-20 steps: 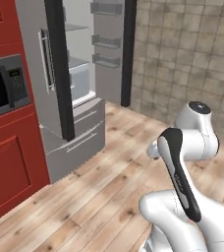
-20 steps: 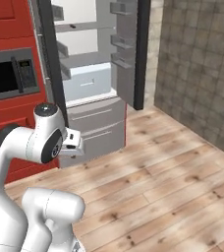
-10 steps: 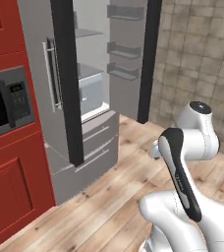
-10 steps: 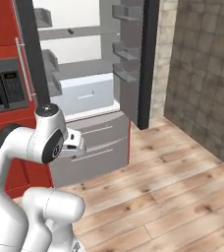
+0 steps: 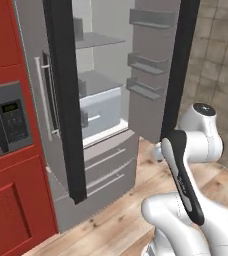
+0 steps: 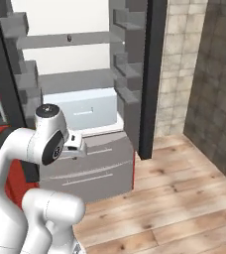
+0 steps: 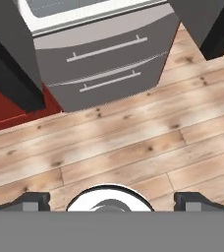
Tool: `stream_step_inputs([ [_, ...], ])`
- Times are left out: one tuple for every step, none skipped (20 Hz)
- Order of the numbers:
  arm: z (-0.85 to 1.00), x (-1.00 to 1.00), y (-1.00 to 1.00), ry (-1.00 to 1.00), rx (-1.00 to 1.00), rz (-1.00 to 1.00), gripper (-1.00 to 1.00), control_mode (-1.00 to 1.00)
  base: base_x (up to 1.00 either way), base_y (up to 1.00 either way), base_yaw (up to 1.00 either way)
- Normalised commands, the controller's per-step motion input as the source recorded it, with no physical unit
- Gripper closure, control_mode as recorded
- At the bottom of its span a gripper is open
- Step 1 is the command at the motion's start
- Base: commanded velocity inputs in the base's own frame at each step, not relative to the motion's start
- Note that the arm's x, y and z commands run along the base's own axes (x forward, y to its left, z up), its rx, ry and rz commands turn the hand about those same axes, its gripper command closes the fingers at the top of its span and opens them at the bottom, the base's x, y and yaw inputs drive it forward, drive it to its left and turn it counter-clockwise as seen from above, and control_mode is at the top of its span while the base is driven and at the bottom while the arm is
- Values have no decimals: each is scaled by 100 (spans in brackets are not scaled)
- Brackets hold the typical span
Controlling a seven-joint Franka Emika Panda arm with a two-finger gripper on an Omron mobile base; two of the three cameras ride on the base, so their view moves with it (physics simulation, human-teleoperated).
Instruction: Retrieve the sausage and cheese from the fridge and place them on the cutting board on the counter.
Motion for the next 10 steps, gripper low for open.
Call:
stream_step_inputs([
  [0,0,0,0,0,0,-100,100,99,-35,38],
  [0,0,0,0,0,0,-100,100,81,-20,44],
  [0,0,0,0,0,0,-100,100,64,0,51],
  [0,0,0,0,0,0,-100,100,41,0,64],
  [0,0,0,0,0,0,-100,100,55,-12,67],
  [0,0,0,0,0,0,-100,100,56,-19,66],
  [0,0,0,0,0,0,-100,100,66,-28,64],
  [0,0,0,0,0,0,-100,100,95,-41,58],
  [0,0,0,0,0,0,-100,100,94,-43,54],
  [0,0,0,0,0,0,-100,100,76,-41,53],
])
